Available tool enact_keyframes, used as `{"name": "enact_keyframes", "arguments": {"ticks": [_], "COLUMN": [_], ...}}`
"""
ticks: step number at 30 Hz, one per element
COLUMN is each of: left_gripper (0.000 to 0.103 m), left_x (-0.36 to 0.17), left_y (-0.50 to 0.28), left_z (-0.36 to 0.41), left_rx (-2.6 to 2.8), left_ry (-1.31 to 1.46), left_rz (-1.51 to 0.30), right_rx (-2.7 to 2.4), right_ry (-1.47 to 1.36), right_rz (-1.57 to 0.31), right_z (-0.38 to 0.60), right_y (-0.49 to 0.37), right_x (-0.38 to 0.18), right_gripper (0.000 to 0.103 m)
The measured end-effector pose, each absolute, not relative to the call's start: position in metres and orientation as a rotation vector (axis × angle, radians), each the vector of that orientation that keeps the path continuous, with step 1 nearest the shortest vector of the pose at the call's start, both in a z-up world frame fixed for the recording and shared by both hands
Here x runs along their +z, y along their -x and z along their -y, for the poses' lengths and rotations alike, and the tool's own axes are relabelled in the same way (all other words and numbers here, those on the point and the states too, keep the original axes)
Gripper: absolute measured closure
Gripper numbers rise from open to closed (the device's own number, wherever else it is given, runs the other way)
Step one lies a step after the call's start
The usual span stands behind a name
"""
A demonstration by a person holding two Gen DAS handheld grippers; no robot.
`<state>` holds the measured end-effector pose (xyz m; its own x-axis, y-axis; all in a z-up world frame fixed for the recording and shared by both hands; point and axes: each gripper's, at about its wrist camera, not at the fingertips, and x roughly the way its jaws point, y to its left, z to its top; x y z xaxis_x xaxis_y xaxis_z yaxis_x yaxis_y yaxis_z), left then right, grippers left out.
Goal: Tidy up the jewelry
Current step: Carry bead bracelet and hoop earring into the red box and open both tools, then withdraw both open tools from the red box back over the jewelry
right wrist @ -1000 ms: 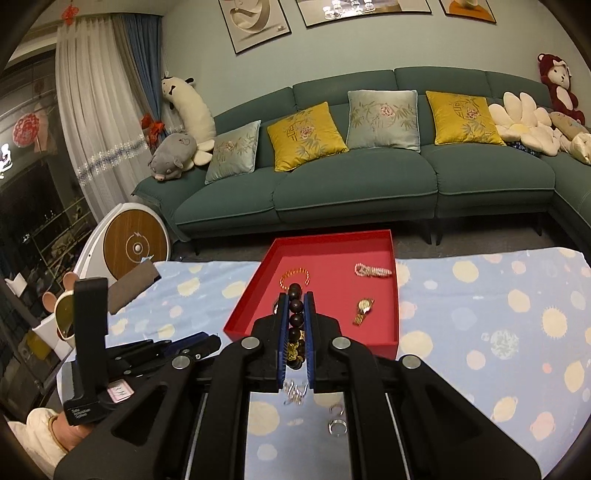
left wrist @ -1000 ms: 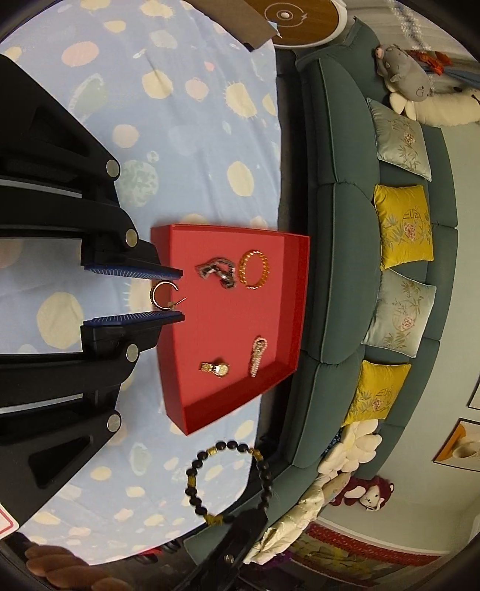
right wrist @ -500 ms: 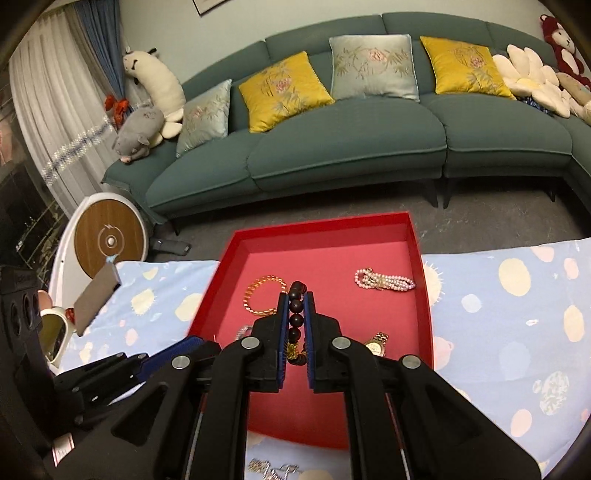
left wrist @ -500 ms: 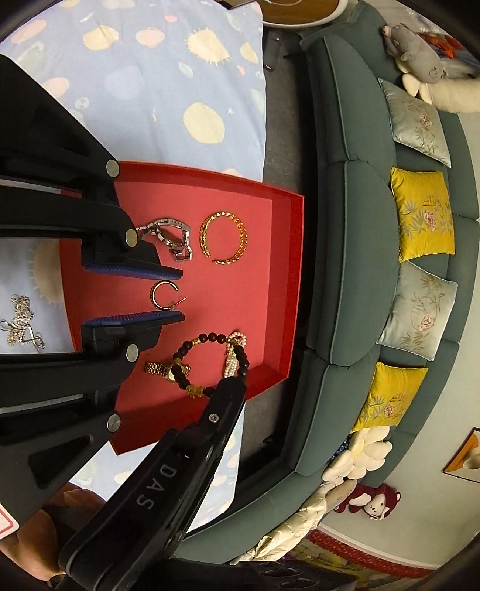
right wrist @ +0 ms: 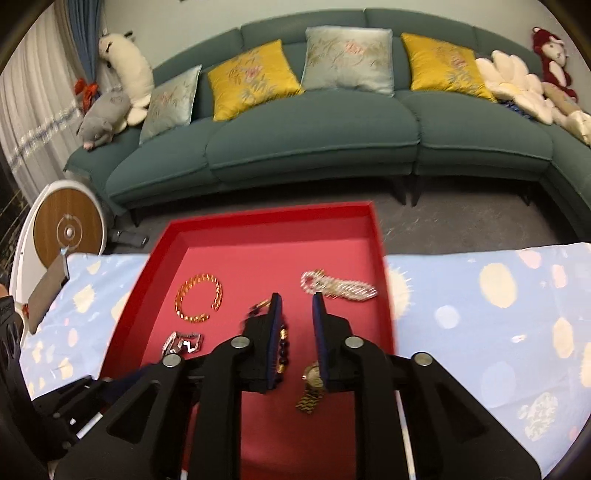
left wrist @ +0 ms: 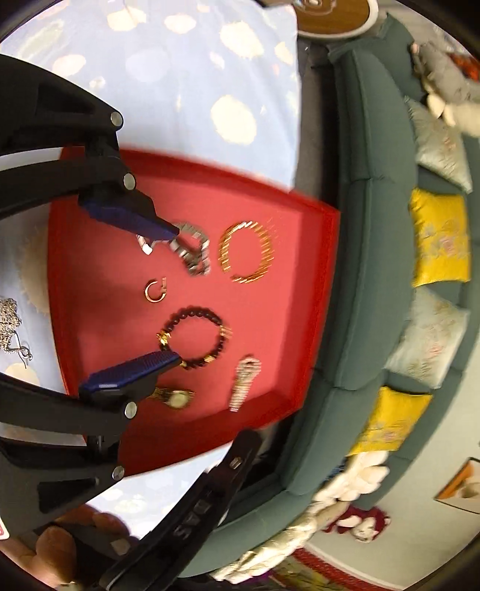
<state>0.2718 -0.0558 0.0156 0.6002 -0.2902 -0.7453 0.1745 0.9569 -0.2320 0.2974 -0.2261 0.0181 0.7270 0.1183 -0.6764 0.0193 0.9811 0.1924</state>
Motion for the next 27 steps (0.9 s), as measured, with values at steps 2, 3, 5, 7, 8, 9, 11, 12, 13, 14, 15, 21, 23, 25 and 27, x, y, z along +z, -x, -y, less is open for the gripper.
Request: {"name": "enact_keyframes", "arguments": {"ticks": [2, 3, 5, 7, 8, 9, 11, 12, 13, 14, 15, 21, 23, 25, 27], "left_gripper": [0.040, 0.040, 0.040, 0.040, 0.040, 0.040, 0.040, 0.040, 0.040, 0.040, 0.040, 0.040, 0.040, 0.040, 0.040], "left_x": [0.031, 0.039, 0.053, 0.062, 0.065, 0.067, 0.067, 0.066, 0.064, 0.062, 0.059, 0.037, 0.032, 0.027, 0.022], "left_y": [-0.259, -0.253, -0.234, -0.215, -0.206, -0.196, -0.178, -0.169, -0.160, -0.152, -0.144, -0.117, -0.112, -0.110, -0.109], "left_z": [0.044, 0.038, 0.024, 0.012, 0.007, 0.001, -0.009, -0.013, -0.017, -0.021, -0.023, -0.023, -0.020, -0.018, -0.016], "left_rx": [-0.264, -0.265, -0.252, -0.248, -0.242, -0.236, -0.230, -0.225, -0.217, -0.213, -0.211, -0.223, -0.235, -0.242, -0.240], "left_ry": [0.137, 0.142, 0.141, 0.140, 0.139, 0.143, 0.144, 0.146, 0.144, 0.143, 0.144, 0.128, 0.100, 0.078, 0.062], "left_rz": [-0.853, -0.836, -0.807, -0.800, -0.801, -0.800, -0.810, -0.812, -0.817, -0.820, -0.825, -0.857, -0.857, -0.851, -0.847], "right_rx": [0.057, 0.056, 0.055, 0.055, 0.053, 0.056, 0.066, 0.072, 0.079, 0.081, 0.077, 0.089, 0.090, 0.091, 0.109], "right_ry": [-0.211, -0.213, -0.200, -0.178, -0.162, -0.150, -0.138, -0.137, -0.144, -0.152, -0.163, -0.184, -0.164, -0.122, -0.121], "right_rz": [-0.712, -0.691, -0.673, -0.662, -0.663, -0.658, -0.653, -0.656, -0.661, -0.663, -0.667, -0.731, -0.752, -0.769, -0.794], "right_z": [0.236, 0.240, 0.246, 0.248, 0.248, 0.247, 0.245, 0.244, 0.242, 0.241, 0.240, 0.229, 0.224, 0.218, 0.213], "right_y": [-0.278, -0.266, -0.240, -0.212, -0.198, -0.183, -0.152, -0.137, -0.125, -0.115, -0.104, -0.075, -0.074, -0.077, -0.080], "right_x": [0.035, 0.045, 0.062, 0.074, 0.079, 0.083, 0.086, 0.085, 0.083, 0.081, 0.077, 0.049, 0.038, 0.027, 0.016], "right_gripper": [0.075, 0.075, 0.075, 0.075, 0.075, 0.075, 0.075, 0.075, 0.075, 0.075, 0.075, 0.075, 0.075, 0.075, 0.075]}}
